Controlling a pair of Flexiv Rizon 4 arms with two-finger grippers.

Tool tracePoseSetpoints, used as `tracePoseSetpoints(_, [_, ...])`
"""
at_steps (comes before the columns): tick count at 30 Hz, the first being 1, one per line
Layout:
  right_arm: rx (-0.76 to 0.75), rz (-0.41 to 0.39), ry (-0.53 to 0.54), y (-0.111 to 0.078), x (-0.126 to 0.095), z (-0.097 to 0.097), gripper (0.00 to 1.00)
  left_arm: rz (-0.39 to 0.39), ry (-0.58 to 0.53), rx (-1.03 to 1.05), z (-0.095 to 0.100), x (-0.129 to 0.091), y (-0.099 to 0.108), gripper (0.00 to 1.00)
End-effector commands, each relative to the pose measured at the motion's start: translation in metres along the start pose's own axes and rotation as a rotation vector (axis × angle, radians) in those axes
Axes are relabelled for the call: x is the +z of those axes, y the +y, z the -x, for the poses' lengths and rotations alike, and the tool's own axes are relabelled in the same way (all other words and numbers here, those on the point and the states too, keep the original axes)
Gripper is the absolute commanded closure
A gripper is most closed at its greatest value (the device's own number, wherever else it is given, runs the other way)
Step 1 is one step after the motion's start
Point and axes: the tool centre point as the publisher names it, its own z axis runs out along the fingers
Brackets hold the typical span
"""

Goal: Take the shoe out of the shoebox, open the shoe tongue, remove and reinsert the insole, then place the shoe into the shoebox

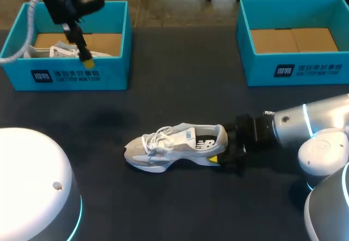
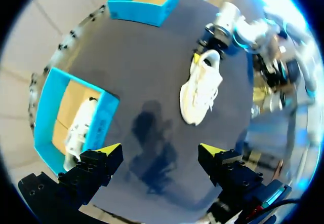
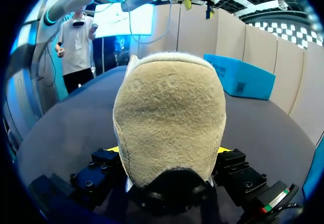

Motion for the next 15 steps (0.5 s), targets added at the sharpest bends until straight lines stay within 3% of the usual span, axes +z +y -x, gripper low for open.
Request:
tracePoseSetpoints(1, [0.000, -0.005, -0.001, 0.001, 0.001, 0.000, 1.00, -0.042, -0.041, -0.071, -0.024, 0.020, -0.005, 0.00])
tracePoseSetpoints(8, [0.000, -0.005, -0.001, 0.001, 0.001, 0.000, 1.00, -0.026, -0.019, -0.067, -0.067, 0.045, -0.020, 0.00])
tracePoseSetpoints(15, [0.000, -0.005, -0.001, 0.001, 0.001, 0.000, 1.00, -0.016, -0.011, -0.063, -0.095, 0.063, -0.027, 0.00])
